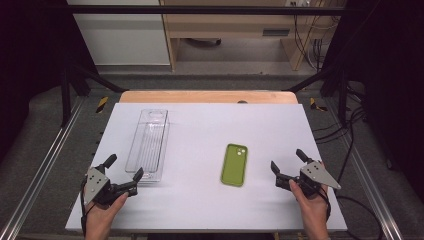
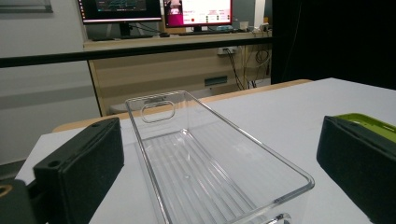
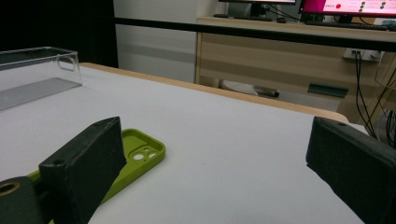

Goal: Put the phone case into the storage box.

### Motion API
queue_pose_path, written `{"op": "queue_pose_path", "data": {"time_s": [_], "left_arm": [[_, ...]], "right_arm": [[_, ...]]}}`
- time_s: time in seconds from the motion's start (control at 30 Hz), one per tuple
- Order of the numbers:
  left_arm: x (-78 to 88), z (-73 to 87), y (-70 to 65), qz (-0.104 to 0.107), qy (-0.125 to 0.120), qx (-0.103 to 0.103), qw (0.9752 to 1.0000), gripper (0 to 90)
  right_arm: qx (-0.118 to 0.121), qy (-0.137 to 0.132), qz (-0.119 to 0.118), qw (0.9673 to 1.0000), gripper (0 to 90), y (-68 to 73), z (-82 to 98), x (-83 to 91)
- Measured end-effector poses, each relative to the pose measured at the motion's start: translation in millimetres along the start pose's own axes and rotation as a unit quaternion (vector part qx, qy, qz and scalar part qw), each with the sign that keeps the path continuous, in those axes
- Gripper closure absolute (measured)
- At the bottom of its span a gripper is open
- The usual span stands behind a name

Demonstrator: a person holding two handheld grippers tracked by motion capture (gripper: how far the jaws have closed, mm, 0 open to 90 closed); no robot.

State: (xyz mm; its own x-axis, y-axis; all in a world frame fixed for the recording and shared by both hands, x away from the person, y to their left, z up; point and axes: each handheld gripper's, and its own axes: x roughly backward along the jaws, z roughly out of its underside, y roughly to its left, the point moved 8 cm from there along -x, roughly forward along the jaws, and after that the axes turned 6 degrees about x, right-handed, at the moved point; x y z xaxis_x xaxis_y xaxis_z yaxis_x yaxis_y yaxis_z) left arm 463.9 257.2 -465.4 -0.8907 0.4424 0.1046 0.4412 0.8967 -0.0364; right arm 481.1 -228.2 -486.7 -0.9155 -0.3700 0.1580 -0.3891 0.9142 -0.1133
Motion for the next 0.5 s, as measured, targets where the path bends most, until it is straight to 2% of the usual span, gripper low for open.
{"op": "queue_pose_path", "data": {"time_s": [0.27,0.33,0.47,0.5], "left_arm": [[0.3,0.0,0.2,-0.001,-0.001,0.0,1.0,0.3],[0.5,0.1,1.0,-0.002,-0.001,0.001,1.0,0.4],[1.1,-0.1,1.0,-0.002,-0.002,0.002,1.0,0.6],[1.4,-0.3,1.0,-0.002,-0.002,0.001,1.0,0.6]], "right_arm": [[-0.01,0.013,0.009,0.9998,4.8,0.8,1.9,-1.5],[-0.015,0.023,0.01,0.9996,5.6,2.7,3.0,-3.5],[-0.019,0.036,0.007,0.9992,6.9,6.5,4.0,-4.6],[-0.022,0.048,-0.003,0.9986,7.9,10.2,5.1,-5.1]]}}
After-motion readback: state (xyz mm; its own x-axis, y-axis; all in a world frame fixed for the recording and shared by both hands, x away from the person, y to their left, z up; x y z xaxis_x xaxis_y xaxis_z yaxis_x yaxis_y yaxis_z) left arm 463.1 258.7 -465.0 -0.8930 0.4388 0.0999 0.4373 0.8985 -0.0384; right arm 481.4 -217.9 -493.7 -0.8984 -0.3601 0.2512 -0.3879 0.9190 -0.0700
